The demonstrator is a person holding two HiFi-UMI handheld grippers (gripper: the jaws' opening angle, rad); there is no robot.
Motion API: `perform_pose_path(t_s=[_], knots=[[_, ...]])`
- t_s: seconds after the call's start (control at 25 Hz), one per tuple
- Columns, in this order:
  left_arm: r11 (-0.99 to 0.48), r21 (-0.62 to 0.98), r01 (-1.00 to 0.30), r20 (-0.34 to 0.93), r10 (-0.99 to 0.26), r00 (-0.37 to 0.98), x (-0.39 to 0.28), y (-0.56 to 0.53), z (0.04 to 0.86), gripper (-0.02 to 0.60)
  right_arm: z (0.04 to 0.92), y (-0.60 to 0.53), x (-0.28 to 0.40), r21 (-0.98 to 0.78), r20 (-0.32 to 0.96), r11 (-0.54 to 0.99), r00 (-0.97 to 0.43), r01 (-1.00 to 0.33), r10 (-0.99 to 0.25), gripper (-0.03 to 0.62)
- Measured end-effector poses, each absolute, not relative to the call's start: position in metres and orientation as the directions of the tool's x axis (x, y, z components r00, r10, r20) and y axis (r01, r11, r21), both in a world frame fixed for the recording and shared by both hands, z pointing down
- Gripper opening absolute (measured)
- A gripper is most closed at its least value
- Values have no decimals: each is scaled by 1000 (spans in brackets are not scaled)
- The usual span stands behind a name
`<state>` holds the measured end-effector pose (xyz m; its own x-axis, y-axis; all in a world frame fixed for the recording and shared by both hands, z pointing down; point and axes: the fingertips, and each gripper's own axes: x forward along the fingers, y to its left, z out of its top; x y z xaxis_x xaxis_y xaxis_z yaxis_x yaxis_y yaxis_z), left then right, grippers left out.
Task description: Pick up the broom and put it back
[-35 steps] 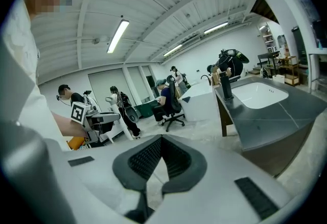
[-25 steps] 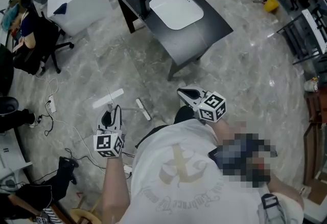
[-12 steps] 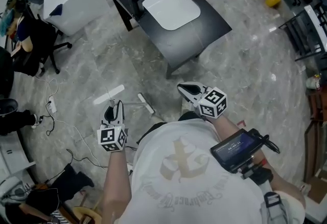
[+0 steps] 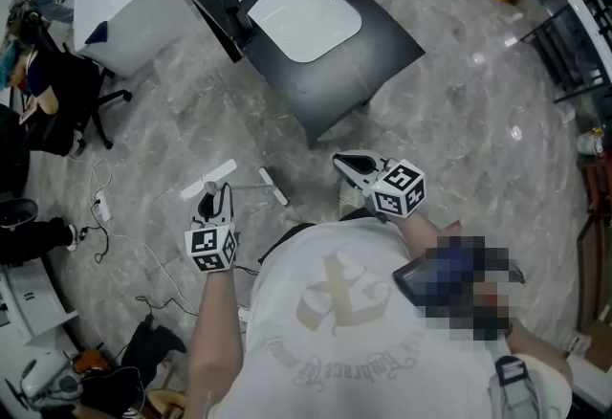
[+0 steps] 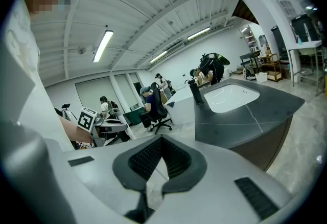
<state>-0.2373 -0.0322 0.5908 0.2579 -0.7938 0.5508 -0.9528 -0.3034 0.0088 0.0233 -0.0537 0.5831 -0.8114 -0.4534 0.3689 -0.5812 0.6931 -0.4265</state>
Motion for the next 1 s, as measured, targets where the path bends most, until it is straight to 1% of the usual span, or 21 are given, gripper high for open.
perform_pose_path(t_s=[0.44, 0.76, 1.0], knots=[[-284, 5, -959, 618, -753, 226, -223, -69, 623, 106, 588, -72, 56, -445, 357, 649, -787, -617, -503, 17], [-327, -7, -945, 650, -720, 245, -192, -97, 638, 106, 590, -81, 88, -449, 355, 609, -756, -654, -550, 17], [-362, -3, -932, 650, -709, 273, -167, -115, 640, 106, 591, -85, 115, -455, 356, 567, -724, -687, -591, 17]])
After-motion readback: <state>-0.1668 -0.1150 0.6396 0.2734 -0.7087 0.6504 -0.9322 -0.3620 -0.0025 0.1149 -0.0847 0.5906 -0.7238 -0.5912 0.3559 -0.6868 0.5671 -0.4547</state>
